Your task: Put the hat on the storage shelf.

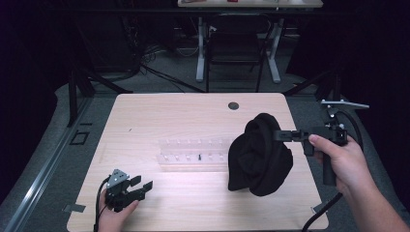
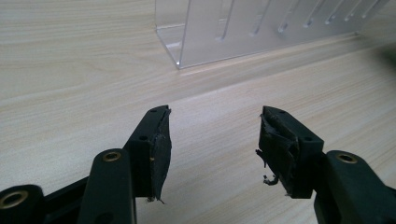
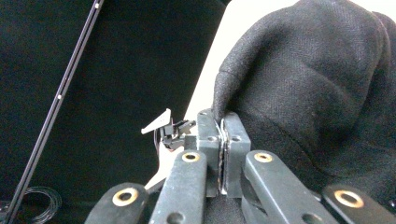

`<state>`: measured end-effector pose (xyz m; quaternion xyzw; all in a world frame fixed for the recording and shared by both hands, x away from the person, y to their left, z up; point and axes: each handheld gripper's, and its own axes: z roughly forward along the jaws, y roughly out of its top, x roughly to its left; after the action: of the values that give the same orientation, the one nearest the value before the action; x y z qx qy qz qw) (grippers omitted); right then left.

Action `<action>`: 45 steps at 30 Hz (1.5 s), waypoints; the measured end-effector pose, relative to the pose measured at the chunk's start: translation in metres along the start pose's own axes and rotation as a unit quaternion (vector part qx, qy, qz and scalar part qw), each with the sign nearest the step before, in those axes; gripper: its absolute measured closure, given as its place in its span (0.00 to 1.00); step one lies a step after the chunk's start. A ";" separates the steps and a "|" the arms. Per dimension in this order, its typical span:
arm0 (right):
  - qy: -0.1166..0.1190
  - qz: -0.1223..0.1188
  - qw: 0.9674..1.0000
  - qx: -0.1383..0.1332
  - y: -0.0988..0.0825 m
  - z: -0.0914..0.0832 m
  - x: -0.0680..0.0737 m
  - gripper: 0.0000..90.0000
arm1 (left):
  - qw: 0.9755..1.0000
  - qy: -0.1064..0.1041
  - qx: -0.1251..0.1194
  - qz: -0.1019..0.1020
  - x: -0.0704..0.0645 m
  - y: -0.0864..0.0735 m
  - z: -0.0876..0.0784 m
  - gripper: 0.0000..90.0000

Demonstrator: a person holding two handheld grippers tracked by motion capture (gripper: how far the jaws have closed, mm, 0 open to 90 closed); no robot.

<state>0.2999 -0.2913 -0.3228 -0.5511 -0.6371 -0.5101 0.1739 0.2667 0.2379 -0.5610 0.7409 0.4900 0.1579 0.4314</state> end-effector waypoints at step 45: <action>0.002 -0.018 1.000 -0.015 0.053 0.048 0.026 0.99 | 1.000 0.000 -0.006 -0.002 0.001 0.001 0.000 0.49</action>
<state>0.3539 -0.2439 -0.2986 -0.5409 -0.6391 -0.5237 0.1573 0.2677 0.2389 -0.5607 0.7377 0.4901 0.1596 0.4360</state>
